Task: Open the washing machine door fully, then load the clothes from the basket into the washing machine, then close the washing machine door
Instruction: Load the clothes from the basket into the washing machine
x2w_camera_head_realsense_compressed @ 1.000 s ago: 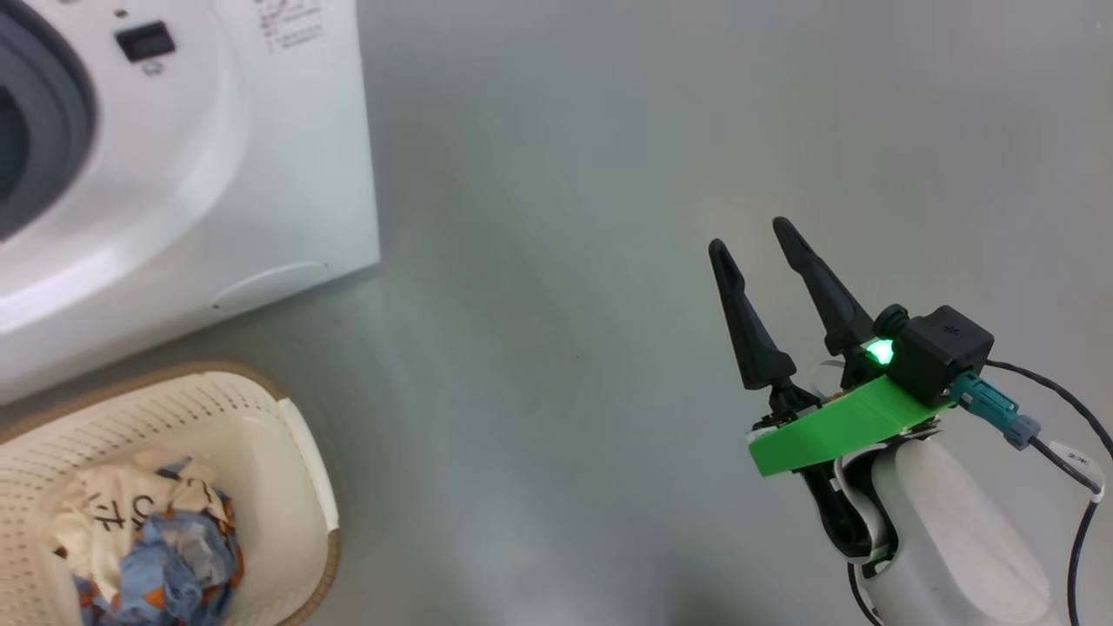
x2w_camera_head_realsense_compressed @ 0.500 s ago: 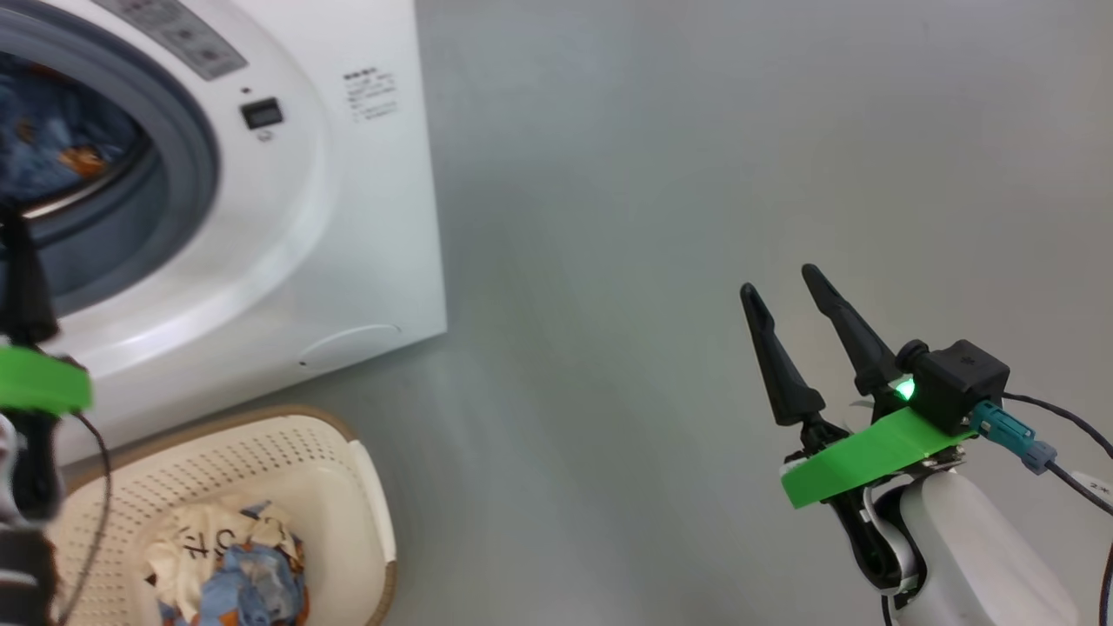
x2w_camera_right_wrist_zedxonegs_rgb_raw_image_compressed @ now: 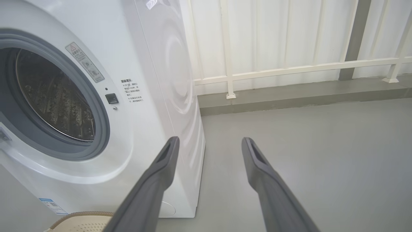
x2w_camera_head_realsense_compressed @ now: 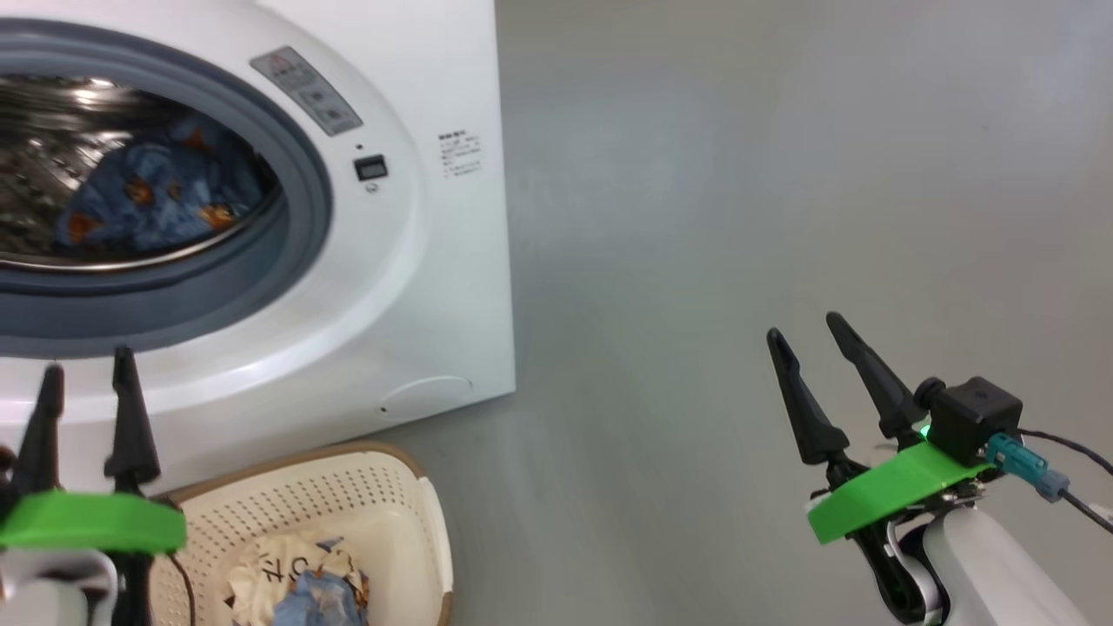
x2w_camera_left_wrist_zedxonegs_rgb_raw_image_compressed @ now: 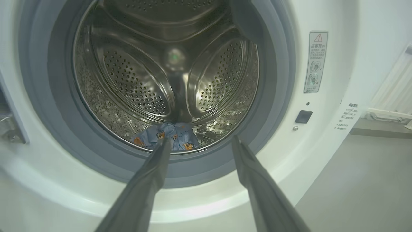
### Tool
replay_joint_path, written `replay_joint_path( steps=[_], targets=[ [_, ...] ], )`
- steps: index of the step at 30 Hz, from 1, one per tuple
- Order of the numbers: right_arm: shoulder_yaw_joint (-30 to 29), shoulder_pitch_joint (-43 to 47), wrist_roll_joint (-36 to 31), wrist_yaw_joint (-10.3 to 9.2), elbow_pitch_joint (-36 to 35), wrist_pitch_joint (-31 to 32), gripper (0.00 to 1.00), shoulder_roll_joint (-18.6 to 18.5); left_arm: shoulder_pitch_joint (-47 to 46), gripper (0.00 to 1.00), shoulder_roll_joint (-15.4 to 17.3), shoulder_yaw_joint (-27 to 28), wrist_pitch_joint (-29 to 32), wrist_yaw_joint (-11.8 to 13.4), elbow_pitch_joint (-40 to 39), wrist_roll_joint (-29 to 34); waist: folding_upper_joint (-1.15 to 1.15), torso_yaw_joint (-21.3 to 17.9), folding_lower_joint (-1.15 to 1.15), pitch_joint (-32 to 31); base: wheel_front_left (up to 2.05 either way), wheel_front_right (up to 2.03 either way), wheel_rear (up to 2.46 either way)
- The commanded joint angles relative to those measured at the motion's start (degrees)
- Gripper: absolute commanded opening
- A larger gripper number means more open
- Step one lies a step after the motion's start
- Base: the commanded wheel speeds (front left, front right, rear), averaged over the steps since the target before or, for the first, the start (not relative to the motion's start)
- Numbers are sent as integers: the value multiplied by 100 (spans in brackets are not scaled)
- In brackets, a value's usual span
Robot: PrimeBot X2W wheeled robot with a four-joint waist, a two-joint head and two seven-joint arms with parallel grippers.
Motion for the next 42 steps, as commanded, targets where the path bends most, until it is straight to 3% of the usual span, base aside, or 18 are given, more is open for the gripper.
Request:
replay_joint_path(
  steps=[1, 18, 42],
  targets=[
    [84, 84, 68, 25, -90, -46, 100, -75, 118, 100, 115, 266, -36, 41, -262, 33, 0, 176, 0, -239, 0, 0, 0],
    [145, 314, 153, 25, -7, -46, 100, -282, 1217, 100, -347, 449, -36, 225, -1131, 518, 0, 385, 0, -556, 0, 0, 0],
    [24, 97, 45, 25, 97, -46, 100, -234, 1208, 100, -643, 635, -36, 106, -1084, 786, 0, 464, 0, -428, 0, 0, 0]
  ],
)
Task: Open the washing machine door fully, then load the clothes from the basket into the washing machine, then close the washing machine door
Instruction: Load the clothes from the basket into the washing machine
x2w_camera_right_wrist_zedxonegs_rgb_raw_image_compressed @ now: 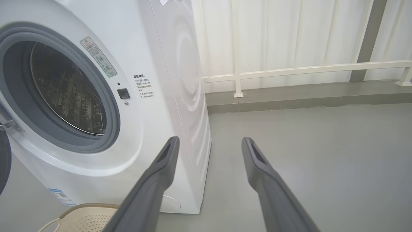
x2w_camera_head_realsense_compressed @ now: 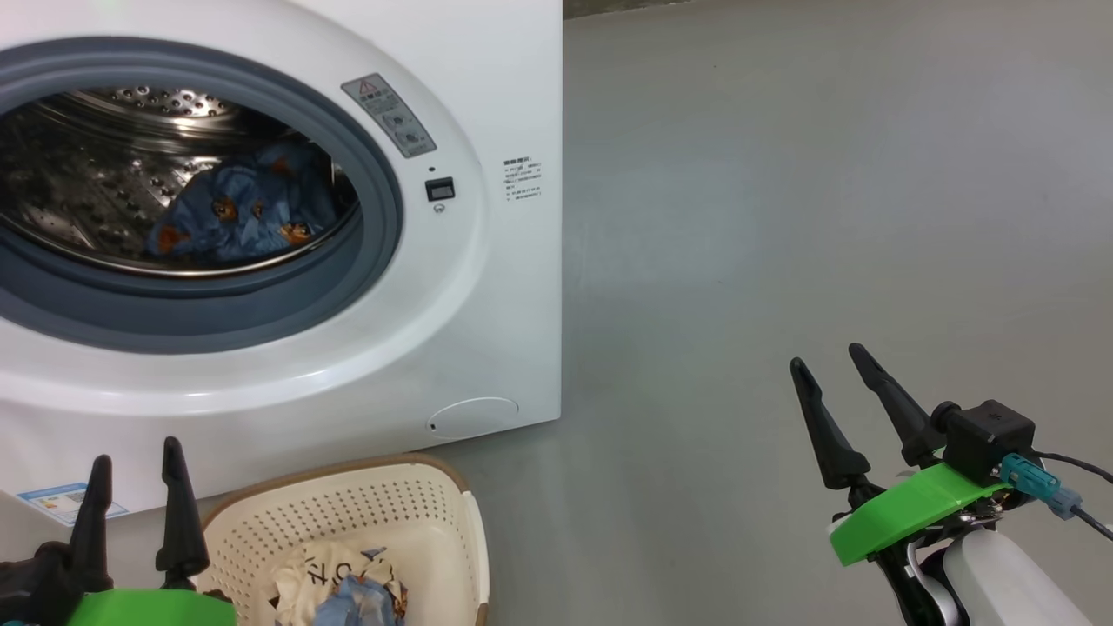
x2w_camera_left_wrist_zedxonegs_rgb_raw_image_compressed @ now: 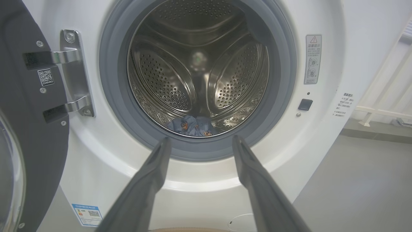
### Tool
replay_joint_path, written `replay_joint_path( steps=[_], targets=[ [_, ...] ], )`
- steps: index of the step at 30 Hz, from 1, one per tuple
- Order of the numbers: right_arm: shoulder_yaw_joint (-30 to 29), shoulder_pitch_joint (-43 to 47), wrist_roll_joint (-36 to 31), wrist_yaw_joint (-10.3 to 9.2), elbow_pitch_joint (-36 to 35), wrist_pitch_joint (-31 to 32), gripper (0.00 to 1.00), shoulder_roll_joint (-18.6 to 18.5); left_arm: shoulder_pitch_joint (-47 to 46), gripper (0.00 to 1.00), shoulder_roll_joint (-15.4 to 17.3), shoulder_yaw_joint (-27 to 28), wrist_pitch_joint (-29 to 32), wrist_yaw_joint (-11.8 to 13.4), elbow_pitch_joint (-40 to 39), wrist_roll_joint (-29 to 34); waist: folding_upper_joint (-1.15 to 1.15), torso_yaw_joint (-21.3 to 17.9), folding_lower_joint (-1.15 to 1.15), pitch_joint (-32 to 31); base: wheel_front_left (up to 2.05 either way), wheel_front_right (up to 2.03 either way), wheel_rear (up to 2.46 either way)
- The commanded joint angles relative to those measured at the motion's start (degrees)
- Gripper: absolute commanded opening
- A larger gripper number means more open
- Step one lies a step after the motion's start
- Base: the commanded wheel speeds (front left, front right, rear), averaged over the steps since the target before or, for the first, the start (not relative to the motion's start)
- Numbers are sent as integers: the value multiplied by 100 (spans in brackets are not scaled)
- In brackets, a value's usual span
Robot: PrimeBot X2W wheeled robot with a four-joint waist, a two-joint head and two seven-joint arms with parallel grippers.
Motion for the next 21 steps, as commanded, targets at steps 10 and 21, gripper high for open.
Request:
replay_joint_path(
  steps=[10, 21],
  targets=[
    [102, -162, 6, 25, -157, -46, 100, -17, -174, 100, 91, 252, -33, -84, 82, 149, 0, 4, -1, 49, 0, 0, 0],
    [145, -259, 1, 25, -194, -46, 100, 60, -421, 100, 158, 61, 238, -134, 679, 108, 0, -67, -1, 367, 0, 0, 0]
  ],
)
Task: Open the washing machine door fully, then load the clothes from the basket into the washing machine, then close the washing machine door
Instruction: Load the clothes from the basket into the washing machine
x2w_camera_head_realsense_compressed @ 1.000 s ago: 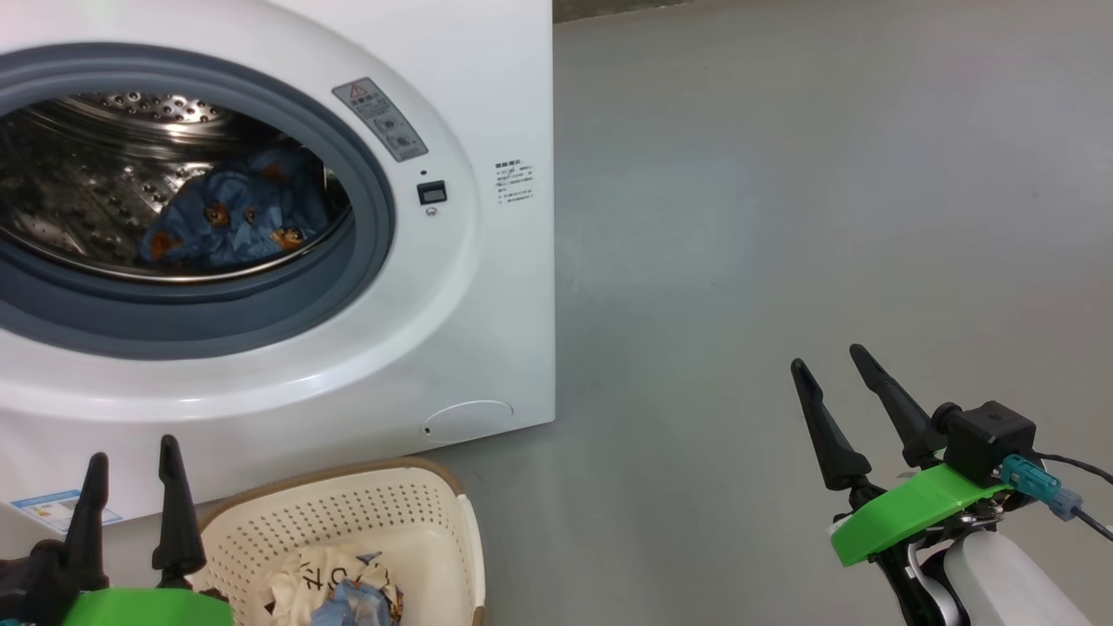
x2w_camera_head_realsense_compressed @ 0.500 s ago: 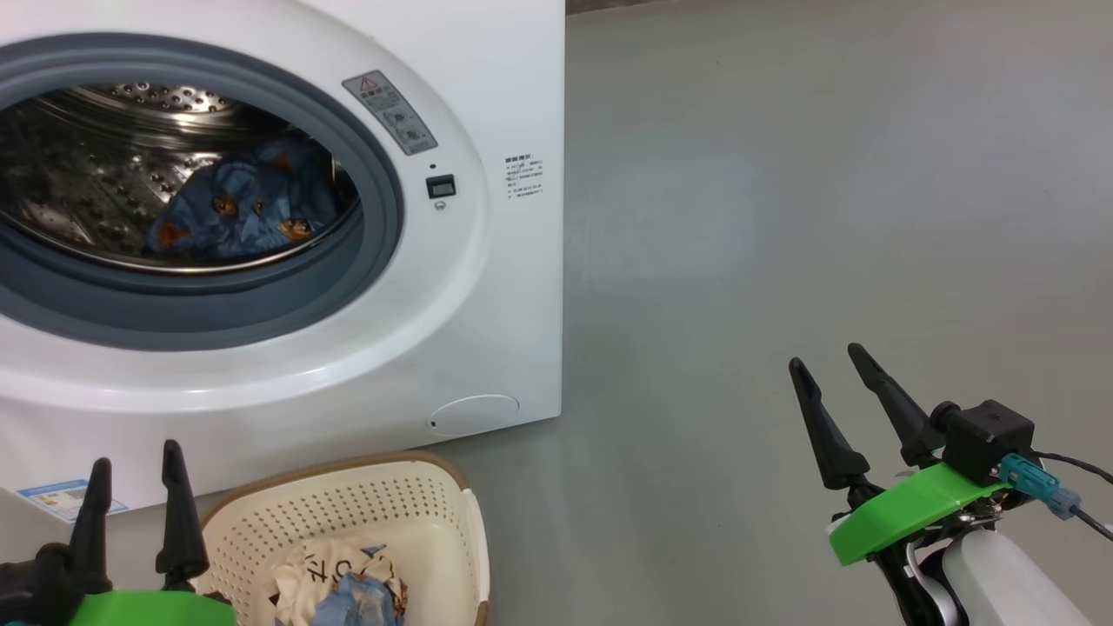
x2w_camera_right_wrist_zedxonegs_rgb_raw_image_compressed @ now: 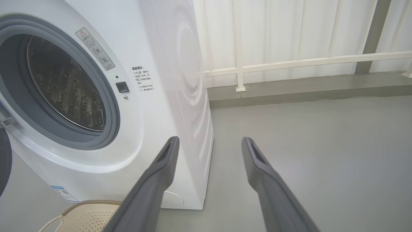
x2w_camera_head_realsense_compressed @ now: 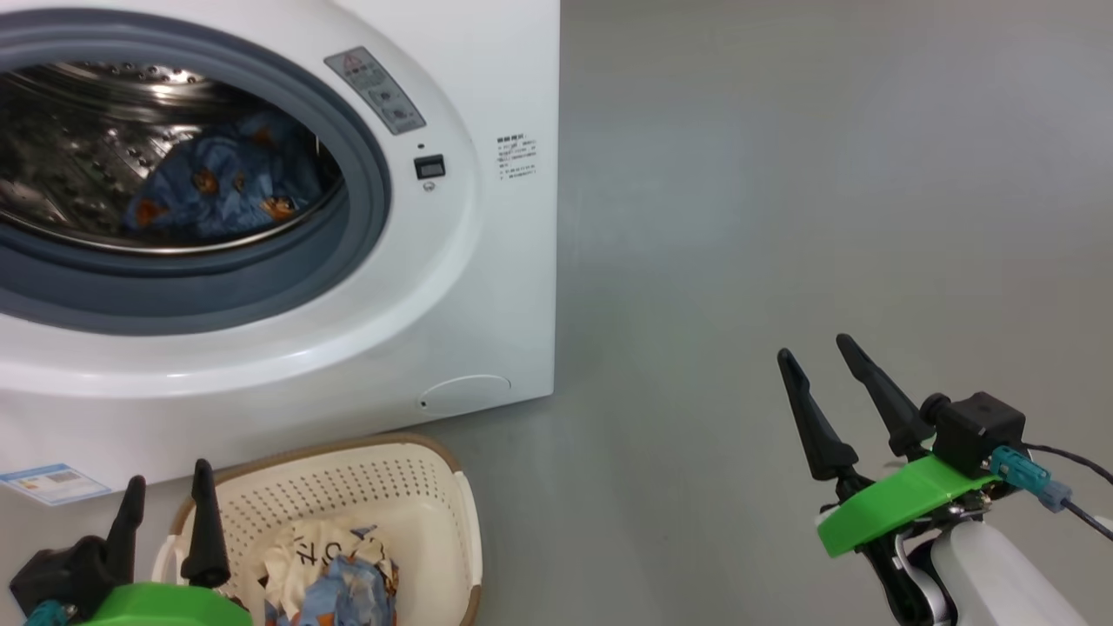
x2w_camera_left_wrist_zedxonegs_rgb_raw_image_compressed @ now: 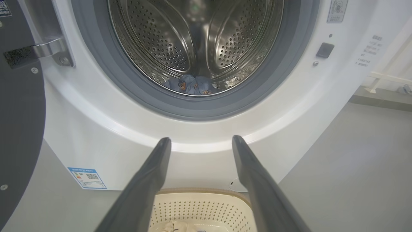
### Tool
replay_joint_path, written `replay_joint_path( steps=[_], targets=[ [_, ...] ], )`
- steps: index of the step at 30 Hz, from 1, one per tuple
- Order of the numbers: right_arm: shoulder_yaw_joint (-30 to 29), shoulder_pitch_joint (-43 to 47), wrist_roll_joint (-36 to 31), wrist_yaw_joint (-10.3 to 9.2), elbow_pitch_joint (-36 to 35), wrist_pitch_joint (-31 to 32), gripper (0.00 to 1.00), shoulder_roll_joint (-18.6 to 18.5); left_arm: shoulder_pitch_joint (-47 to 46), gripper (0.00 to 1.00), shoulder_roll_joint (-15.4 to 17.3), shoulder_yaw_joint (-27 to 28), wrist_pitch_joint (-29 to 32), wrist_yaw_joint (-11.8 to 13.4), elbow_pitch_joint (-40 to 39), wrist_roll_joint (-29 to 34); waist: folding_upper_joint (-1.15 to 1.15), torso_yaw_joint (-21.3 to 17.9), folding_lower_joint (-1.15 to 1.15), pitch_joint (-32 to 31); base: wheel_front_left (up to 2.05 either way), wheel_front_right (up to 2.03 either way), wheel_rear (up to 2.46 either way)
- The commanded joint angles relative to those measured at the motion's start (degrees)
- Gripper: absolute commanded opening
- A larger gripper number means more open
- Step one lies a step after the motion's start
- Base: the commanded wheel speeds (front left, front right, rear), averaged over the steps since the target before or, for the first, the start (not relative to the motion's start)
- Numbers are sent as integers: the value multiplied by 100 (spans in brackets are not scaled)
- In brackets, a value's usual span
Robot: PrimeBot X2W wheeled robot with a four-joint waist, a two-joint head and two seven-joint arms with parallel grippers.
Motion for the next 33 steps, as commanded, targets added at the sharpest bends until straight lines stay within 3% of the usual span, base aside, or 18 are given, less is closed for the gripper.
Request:
replay_joint_path(
  steps=[1, 16, 33],
  targets=[
    [98, -209, 0, 25, -147, -46, 100, -12, -265, 100, 183, 160, -2, -28, -15, -5, 0, -39, 0, 149, 0, 0, 0],
    [41, -609, -200, 25, -323, -46, 100, 345, -1187, 100, 484, -41, 3, -218, 1522, -150, 0, -209, 0, 1328, 0, 0, 0],
    [7, -1204, -408, 25, -493, -46, 100, 599, -2436, 100, 719, -744, 11, -315, 3415, -274, 0, -321, 0, 2594, 0, 0, 0]
  ],
)
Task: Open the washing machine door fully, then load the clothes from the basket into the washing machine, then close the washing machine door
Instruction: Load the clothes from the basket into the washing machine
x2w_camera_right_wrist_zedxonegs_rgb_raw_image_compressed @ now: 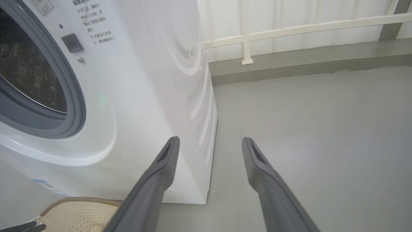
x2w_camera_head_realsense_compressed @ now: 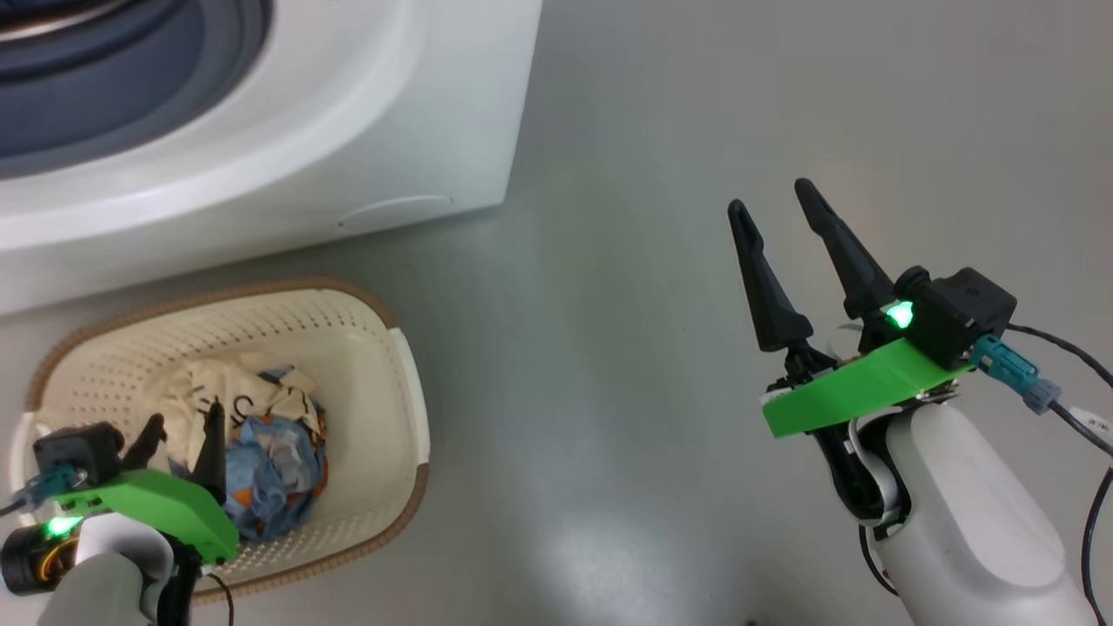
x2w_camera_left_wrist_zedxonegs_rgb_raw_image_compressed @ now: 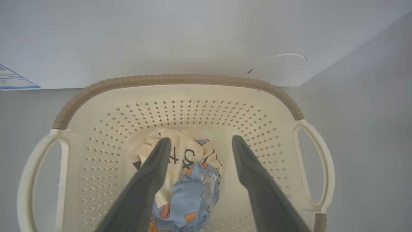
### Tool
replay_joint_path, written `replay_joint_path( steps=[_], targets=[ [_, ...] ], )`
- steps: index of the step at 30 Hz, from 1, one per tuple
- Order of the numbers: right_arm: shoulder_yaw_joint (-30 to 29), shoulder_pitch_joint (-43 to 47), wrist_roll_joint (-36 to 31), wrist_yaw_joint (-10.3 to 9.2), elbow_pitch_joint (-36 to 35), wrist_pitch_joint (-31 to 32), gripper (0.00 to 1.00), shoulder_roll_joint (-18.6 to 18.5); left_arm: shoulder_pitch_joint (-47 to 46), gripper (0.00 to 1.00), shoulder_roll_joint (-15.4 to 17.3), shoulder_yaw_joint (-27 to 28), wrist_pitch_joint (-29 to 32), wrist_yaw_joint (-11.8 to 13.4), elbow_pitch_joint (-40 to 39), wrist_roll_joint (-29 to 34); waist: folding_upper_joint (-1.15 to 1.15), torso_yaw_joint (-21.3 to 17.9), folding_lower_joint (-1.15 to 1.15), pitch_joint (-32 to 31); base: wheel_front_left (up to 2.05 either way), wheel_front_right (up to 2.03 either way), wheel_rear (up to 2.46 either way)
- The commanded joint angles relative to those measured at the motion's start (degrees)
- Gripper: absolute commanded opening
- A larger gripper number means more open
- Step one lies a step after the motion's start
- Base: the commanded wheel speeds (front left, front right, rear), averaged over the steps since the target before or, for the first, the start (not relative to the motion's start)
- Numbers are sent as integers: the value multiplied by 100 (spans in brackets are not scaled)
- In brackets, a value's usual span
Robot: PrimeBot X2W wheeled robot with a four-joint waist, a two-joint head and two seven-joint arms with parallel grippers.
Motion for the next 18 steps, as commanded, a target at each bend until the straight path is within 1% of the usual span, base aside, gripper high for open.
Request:
replay_joint_path(
  steps=[1, 6, 10, 18],
  targets=[
    [77, -11, -73, 25, -150, -46, 100, 31, -53, 100, 222, 109, -11, -11, 7, -51, 0, -86, -1, 352, 0, 0, 0],
    [98, -139, -121, 25, -207, -46, 100, 102, -303, 100, 386, -155, 47, -12, 432, -186, 0, -243, -1, 730, 0, 0, 0],
    [106, -200, -157, 25, -263, -46, 100, 157, -449, 100, 511, -248, 144, -12, 715, -359, 0, -367, -1, 1007, 0, 0, 0],
    [150, -323, -188, 25, -371, -46, 100, 254, -778, 100, 828, -362, 142, -13, 1117, -534, 0, -661, -1, 1513, 0, 0, 0]
  ],
)
